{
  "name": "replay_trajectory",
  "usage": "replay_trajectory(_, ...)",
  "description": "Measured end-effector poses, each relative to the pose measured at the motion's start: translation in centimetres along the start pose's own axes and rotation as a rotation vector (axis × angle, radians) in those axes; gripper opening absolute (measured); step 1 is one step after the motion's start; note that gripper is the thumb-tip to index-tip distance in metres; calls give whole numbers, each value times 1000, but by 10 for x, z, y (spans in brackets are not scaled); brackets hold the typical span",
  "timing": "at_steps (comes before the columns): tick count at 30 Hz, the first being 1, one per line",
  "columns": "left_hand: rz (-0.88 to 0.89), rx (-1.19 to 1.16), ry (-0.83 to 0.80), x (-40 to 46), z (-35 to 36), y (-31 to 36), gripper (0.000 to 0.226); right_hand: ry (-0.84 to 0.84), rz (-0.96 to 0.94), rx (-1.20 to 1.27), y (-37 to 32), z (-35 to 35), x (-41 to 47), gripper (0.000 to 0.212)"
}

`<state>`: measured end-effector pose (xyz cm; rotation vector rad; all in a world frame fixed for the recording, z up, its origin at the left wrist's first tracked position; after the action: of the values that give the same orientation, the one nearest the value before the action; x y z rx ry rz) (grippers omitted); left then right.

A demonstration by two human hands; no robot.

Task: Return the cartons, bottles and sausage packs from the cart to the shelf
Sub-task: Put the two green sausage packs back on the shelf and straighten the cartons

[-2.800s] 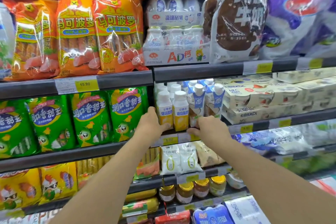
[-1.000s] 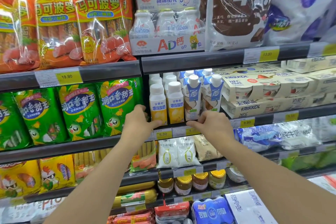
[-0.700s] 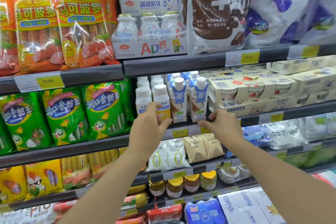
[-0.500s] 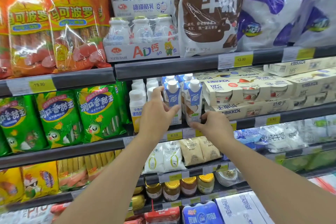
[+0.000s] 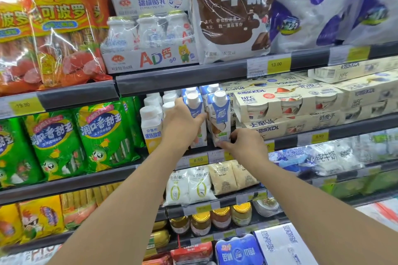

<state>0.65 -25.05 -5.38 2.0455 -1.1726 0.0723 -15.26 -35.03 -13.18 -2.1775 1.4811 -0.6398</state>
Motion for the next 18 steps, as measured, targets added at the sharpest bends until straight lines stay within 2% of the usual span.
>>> replay_trajectory(7,-24,127,3,5,1,2,48,24,-13,6,0,0,0,54)
replay_trajectory(18,38,110,-12,1,-4,10,44,49,16,16,0,3,1,52)
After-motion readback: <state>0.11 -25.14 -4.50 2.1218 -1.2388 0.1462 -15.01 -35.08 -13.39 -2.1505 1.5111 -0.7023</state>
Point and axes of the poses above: each hand's wrist, its own x-axis towards the middle knuckle, its own z-axis out of the palm, y = z × x, the point moved 7 cm from there along x, towards the middle knuckle, and after that the axes turned 7 degrees about z, right-handed, at the moved point
